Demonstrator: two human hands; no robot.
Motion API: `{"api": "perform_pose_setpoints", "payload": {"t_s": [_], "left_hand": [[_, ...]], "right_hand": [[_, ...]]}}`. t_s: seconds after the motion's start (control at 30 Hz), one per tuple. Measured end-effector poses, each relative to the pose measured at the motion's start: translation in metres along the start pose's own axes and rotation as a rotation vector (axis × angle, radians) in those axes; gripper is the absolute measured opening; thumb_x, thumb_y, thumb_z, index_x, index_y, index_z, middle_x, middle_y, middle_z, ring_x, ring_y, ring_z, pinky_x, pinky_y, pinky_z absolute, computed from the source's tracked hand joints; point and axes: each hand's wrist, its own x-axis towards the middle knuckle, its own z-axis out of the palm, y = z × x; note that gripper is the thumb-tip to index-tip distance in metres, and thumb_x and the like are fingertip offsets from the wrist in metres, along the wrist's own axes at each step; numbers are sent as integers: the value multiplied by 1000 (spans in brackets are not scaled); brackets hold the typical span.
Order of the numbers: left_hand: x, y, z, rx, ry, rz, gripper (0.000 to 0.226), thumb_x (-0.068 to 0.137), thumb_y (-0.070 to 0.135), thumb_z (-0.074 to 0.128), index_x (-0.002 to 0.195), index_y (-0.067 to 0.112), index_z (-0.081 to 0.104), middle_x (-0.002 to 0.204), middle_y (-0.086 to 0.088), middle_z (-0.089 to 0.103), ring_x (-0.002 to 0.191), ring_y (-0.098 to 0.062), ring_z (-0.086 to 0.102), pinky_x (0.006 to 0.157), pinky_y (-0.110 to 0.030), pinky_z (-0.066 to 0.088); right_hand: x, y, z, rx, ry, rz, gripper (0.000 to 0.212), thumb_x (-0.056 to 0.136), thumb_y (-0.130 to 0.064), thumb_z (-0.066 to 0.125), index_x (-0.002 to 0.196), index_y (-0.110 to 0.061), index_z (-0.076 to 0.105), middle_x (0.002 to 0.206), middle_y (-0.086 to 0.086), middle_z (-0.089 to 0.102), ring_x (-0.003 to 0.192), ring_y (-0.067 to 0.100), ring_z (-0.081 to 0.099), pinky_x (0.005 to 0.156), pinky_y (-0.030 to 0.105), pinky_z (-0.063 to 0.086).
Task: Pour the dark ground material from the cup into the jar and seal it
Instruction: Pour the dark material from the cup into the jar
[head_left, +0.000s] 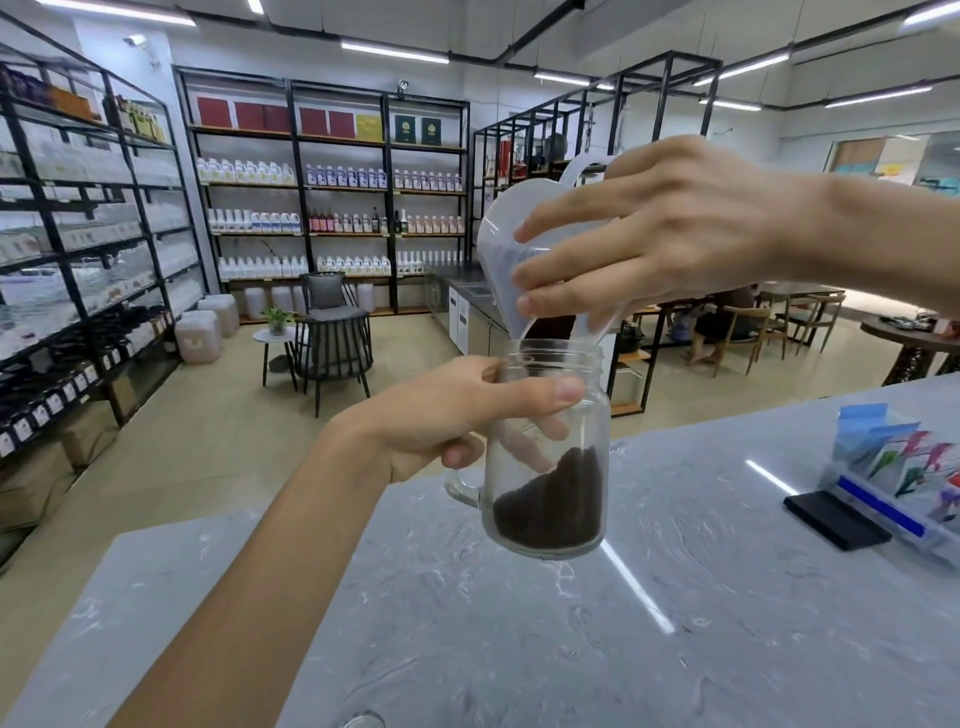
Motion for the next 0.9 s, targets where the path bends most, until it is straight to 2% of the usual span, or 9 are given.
{"api": "perform_pose_setpoints", "payload": {"t_s": [0.07, 0.2, 0.3, 0.4, 0.53, 0.67, 0.77, 0.83, 0.9], "left_hand": [[0, 1, 1, 4, 7, 4, 49, 81, 53, 74, 112, 17, 64, 110, -7, 76, 80, -14, 76, 33, -12, 31], [-1, 5, 0, 75, 53, 2, 50, 76, 57, 76, 107, 19, 66, 104, -1, 77, 92, -18, 76, 34, -12, 32], [0, 6, 1, 133, 89, -21, 52, 77, 58, 75, 110, 19, 66, 99, 2, 79, 62, 0, 66, 37, -14, 32], [2, 5, 1, 160, 118, -23, 53, 76, 59, 78, 110, 19, 69, 97, 3, 74, 49, 0, 46, 38, -15, 31], [4, 3, 3, 158, 129, -6, 55, 77, 59, 78, 110, 16, 68, 95, 3, 75, 60, -3, 56, 39, -17, 32], [5, 4, 4, 189, 133, -19, 62, 76, 62, 77, 111, 12, 68, 98, -8, 75, 73, -19, 45, 39, -18, 32], [7, 4, 8, 188, 148, -28, 53, 77, 59, 78, 109, 16, 69, 91, 0, 74, 61, -7, 51, 39, -16, 33], [7, 4, 10, 195, 166, -10, 49, 76, 59, 79, 104, 20, 70, 87, 4, 75, 60, -4, 56, 38, -16, 33], [8, 5, 11, 195, 175, -15, 49, 75, 61, 79, 101, 22, 70, 92, -1, 76, 71, -13, 55, 39, -17, 33]], "right_hand": [[0, 0, -2, 2, -19, 4, 36, 106, -32, 49, 140, -21, 47, 140, 0, 54, 129, 30, 51, 73, 27, 16], [-1, 0, -9, 55, -49, 61, 36, 105, -26, 50, 140, -21, 44, 141, 2, 54, 130, 32, 49, 72, 28, 20], [-1, -1, -14, 76, -55, 91, 37, 104, -19, 47, 141, -20, 43, 142, 4, 53, 130, 34, 50, 66, 32, 34], [1, -2, -16, 91, -61, 105, 37, 104, -15, 45, 141, -19, 43, 142, 5, 53, 128, 35, 52, 62, 34, 40], [-1, -3, -18, 107, -78, 120, 37, 105, -13, 46, 141, -20, 43, 142, 4, 55, 128, 35, 54, 60, 33, 40], [0, -7, -18, 138, -92, 145, 37, 105, -12, 45, 141, -19, 45, 141, 5, 57, 127, 35, 55, 58, 34, 46], [-1, -6, -20, 144, -104, 159, 39, 104, -8, 36, 140, -18, 46, 141, 5, 57, 127, 36, 55, 61, 35, 46], [-2, -6, -20, 142, -101, 188, 38, 104, -8, 37, 140, -18, 47, 141, 5, 57, 127, 35, 55, 61, 32, 40], [-3, -9, -21, 144, -117, 196, 37, 105, -10, 41, 140, -18, 47, 141, 5, 57, 128, 35, 54, 64, 29, 28]]}}
